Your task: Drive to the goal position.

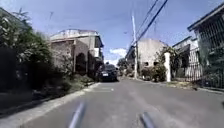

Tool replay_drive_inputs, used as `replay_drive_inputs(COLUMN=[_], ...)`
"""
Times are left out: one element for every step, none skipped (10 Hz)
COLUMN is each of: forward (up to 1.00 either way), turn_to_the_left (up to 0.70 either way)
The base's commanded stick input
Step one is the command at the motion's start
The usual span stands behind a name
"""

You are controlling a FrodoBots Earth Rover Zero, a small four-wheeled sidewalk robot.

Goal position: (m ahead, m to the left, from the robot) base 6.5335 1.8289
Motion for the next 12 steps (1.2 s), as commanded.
replay_drive_inputs(forward=[0.70,0.70,0.70,0.70,0.70,0.70,0.70,0.70,0.70,0.70,0.70,0.70], turn_to_the_left=[-0.34,-0.34,-0.34,-0.34,-0.34,-0.34,-0.34,-0.34,-0.34,-0.34,-0.34,-0.34])
